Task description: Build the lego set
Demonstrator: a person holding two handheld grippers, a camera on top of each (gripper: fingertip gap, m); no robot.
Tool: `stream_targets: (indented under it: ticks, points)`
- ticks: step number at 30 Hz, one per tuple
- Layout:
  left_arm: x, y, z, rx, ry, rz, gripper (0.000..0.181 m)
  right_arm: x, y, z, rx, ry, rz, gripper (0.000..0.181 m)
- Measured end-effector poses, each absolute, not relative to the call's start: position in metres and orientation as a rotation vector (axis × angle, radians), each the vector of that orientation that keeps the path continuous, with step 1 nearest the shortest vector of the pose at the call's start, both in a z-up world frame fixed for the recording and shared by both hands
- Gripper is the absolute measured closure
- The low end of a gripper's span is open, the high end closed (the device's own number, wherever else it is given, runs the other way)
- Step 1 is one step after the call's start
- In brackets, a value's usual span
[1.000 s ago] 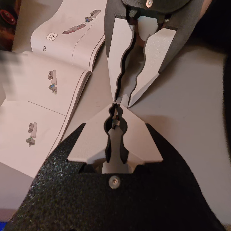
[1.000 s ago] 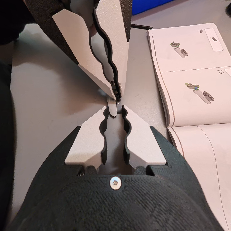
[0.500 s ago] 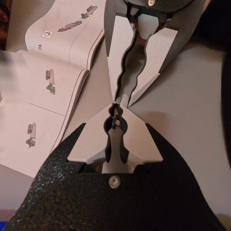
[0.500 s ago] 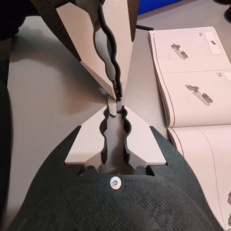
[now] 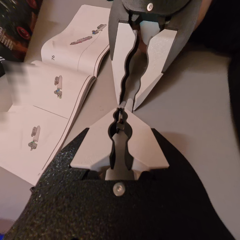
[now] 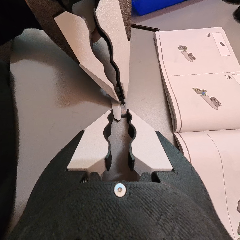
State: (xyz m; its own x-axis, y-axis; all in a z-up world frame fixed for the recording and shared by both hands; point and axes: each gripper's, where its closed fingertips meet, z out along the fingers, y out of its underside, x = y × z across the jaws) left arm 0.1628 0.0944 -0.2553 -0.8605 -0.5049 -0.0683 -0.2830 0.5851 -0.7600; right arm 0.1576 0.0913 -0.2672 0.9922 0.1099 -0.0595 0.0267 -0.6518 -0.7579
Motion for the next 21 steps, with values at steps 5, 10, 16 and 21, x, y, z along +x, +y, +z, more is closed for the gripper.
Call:
stream_targets:
  ticks: [5,10,16,21]
  points:
    - [0.164,0.098,-0.247,-0.643,2.502,-1.178,0.18,0.158,0.091,-0.268,-2.28,-0.105,0.104,0.162]
    - [0.164,0.096,-0.25,-0.61,2.492,-1.204,0.18,0.157,0.091,-0.268,-2.279,-0.14,0.045,0.162]
    - [0.158,0.094,-0.255,-0.506,2.48,-1.17,0.18,0.155,0.091,-0.268,-2.265,-0.205,-0.05,0.163]
    - [0.153,0.092,-0.253,-0.305,2.407,-1.114,0.18,0.154,0.091,-0.264,-2.219,-0.293,-0.249,0.163]
